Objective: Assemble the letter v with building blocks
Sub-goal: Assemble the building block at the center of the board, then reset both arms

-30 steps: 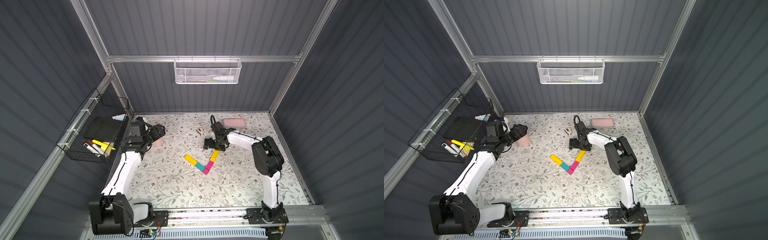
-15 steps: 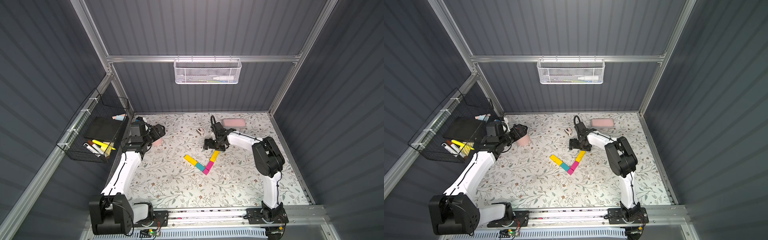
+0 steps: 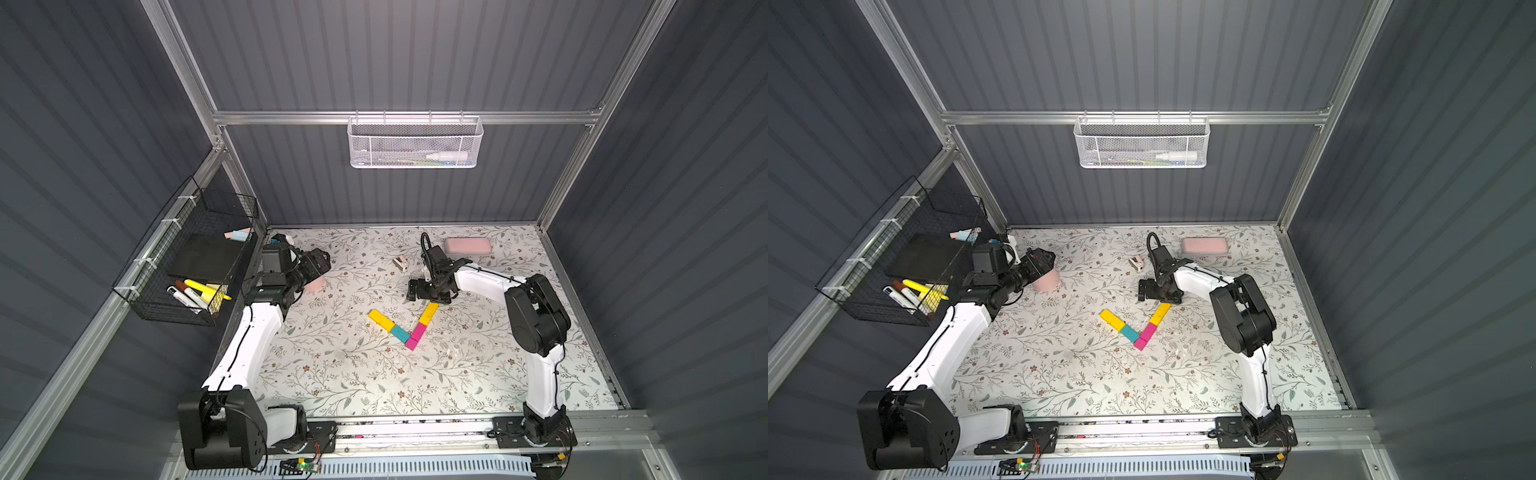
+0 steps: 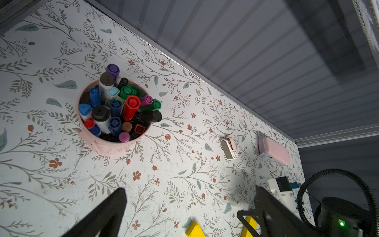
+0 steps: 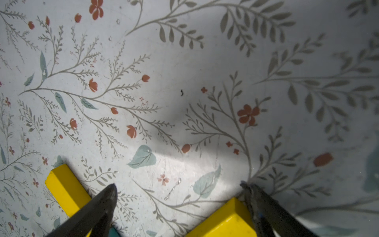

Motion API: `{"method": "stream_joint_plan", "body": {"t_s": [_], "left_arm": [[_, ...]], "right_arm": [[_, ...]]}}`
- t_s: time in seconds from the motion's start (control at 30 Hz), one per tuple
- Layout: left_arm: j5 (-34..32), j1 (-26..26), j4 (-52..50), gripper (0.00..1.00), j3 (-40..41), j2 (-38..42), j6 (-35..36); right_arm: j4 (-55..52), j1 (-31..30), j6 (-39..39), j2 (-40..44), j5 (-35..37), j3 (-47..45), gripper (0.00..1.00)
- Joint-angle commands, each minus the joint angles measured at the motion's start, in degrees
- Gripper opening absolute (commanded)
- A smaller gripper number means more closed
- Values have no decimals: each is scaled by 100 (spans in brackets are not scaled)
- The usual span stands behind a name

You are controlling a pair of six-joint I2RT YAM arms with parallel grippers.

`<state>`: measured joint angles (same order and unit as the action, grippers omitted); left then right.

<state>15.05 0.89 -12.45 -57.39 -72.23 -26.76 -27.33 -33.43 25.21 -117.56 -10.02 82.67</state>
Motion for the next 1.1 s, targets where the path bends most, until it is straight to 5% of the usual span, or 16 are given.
{"method": "stream_joint_plan", "body": {"t_s": [0.0,0.57,0.8,1.07], "left_arm": [[-37,44,7,100,70,130,128],[-55,46,28,99,95,122,128],[-256,43,221,100,64,-7,217],[-1492,44,1561,99,864,-16,373]], "right_arm": [[-362,-58,122,118,17,-120,99],[-564,128,-135,703,1134,-5,99],[600,400,-1186,2662,1600,-1118,99],[1598,1699,-1567,4328,1362,-2541,99]]}}
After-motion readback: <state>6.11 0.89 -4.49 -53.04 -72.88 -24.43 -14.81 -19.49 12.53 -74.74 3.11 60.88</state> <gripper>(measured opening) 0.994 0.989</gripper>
